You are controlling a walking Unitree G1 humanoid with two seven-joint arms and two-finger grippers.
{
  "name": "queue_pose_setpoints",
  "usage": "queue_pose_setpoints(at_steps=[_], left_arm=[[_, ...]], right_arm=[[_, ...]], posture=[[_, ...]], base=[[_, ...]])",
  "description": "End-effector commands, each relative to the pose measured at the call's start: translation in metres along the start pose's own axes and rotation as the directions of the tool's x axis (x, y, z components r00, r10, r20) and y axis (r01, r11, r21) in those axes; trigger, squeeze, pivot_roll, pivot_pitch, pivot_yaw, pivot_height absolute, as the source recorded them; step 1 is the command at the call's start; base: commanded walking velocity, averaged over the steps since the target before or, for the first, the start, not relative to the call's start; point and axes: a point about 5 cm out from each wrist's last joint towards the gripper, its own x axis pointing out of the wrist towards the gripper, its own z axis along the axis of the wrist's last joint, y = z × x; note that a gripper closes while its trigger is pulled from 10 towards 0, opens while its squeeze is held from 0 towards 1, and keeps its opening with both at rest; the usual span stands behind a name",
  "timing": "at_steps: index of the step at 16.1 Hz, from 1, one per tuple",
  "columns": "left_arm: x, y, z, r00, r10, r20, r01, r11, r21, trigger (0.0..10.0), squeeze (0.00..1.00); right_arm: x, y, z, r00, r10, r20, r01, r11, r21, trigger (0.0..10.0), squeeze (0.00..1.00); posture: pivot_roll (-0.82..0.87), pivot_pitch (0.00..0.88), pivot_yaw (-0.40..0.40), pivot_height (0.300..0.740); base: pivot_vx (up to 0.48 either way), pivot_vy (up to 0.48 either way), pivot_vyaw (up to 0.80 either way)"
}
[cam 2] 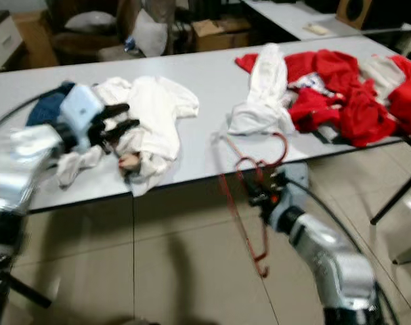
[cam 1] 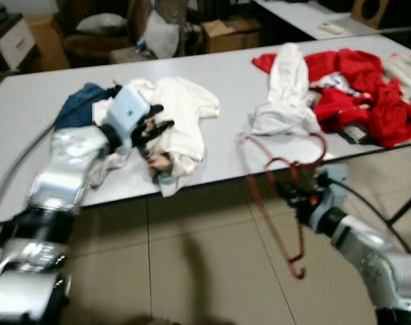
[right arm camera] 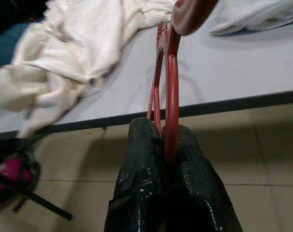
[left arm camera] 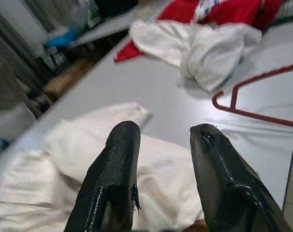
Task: Hang hanger
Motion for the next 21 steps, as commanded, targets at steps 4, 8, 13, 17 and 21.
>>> queue_pose_setpoints(at_steps=[4,8,13,17,21], left_arm=[[0.020,-0.022,-0.049,0.977,-0.066,-0.201,0.076,0.996,0.040,10.0,0.00],[0.028,-0.032,-0.068,0.958,-0.039,-0.285,0.083,0.986,0.143,10.0,0.00],[0.032,-0.027,-0.069,0.957,0.040,-0.288,0.030,0.972,0.234,9.8,0.00],[0.036,-0.025,-0.063,0.970,0.061,-0.235,-0.003,0.971,0.238,0.0,0.00],[0.038,-0.025,-0.064,0.966,0.075,-0.248,-0.010,0.967,0.253,0.0,0.00]], right_arm=[[-0.004,0.002,0.002,0.999,-0.025,0.027,0.026,1.000,-0.018,10.0,0.00],[-0.008,0.005,-0.002,0.999,-0.035,0.021,0.035,0.999,-0.017,10.0,0.00],[-0.013,0.005,-0.002,0.999,-0.047,0.020,0.048,0.998,-0.032,10.0,0.00],[-0.013,0.011,-0.004,1.000,-0.007,0.018,0.009,0.998,-0.070,10.0,0.00],[-0.013,0.019,-0.007,0.999,0.047,0.004,-0.047,0.995,-0.085,10.0,0.00]], posture=[[-0.16,0.000,0.092,0.740],[-0.18,0.000,0.098,0.740],[-0.20,0.006,0.105,0.740],[-0.19,0.004,0.105,0.740],[-0.19,0.001,0.109,0.740]], base=[[0.000,0.000,0.00],[0.000,0.000,0.00],[0.000,0.000,0.00],[0.000,0.000,0.00],[0.000,0.000,0.00]])
